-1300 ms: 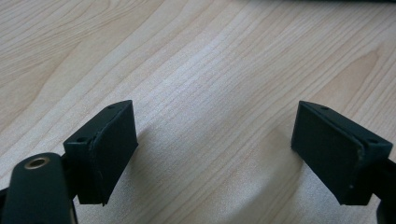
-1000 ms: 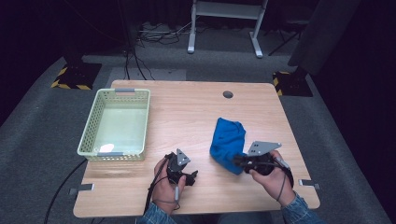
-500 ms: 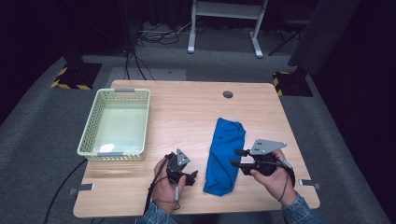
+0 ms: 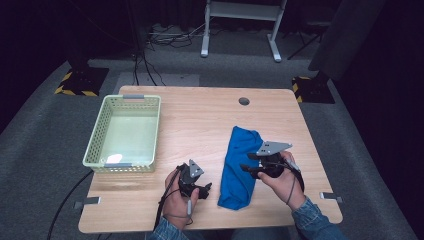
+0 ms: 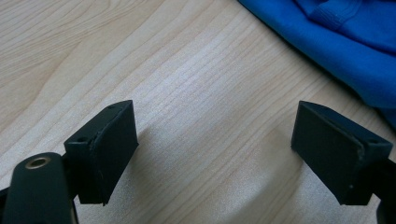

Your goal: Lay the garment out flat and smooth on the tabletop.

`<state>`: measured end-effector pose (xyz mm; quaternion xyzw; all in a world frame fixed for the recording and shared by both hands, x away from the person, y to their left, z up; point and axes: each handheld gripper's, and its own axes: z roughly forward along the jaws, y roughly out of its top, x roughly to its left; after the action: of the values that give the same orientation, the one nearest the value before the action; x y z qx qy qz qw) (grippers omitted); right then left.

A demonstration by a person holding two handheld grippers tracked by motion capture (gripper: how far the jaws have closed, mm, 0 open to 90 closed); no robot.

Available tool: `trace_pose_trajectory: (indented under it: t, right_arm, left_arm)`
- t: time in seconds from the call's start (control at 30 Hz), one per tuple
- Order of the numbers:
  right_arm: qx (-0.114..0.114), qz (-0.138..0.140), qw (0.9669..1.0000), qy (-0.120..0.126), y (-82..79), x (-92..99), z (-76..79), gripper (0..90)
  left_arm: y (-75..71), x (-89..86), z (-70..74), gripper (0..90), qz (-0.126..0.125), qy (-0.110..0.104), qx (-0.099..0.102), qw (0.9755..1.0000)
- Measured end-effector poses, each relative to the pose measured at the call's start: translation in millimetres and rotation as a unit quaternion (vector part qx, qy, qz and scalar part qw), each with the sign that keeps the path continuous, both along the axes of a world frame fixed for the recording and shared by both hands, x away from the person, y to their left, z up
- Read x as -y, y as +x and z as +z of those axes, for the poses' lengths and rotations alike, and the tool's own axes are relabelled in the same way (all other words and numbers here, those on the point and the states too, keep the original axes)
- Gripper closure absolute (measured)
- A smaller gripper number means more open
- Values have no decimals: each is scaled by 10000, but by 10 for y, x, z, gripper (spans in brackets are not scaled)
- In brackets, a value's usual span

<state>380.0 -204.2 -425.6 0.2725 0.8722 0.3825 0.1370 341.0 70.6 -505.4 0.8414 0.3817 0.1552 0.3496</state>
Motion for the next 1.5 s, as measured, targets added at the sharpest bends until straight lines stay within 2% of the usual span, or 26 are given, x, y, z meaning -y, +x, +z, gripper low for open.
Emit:
trace_pose_trajectory:
  t: [0.17, 0.3, 0.53, 0.73, 0.8, 0.93, 1.0, 1.23, 1.5]
  right_arm:
    - [-120, -10, 9999, -83, 113, -93, -93, 481]
    - [-239, -15, 9994, -243, 207, -169, -209, 471]
    - [-343, -92, 9988, -331, 303, -270, -367, 421]
    - [-437, -31, 9981, -432, 335, -416, -499, 400]
    - [-449, -52, 9978, -487, 355, -466, -534, 450]
    - [-493, 8, 9971, -579, 386, -483, -532, 782]
    - [-460, 11, 9972, -586, 382, -464, -499, 858]
    - [-289, -109, 9981, -524, 326, -340, -354, 867]
    - [-131, -289, 9988, -370, 187, -133, -220, 866]
  left_arm:
    - [-8, 3, -1, 141, 20, -12, 3, 10000]
    - [-10, 3, -2, 141, 11, -8, 8, 10000]
    - [-10, 3, -1, 141, 8, -7, 7, 10000]
    - [-10, 3, -1, 141, 4, -4, 7, 10000]
    - [-10, 3, -1, 141, 4, -5, 7, 10000]
    - [-10, 3, -1, 141, 5, -6, 6, 10000]
    - [-10, 3, -1, 141, 6, -8, 6, 10000]
    - [-10, 3, -1, 141, 5, -6, 6, 10000]
    - [-8, 8, -3, 139, 11, -26, -7, 10000]
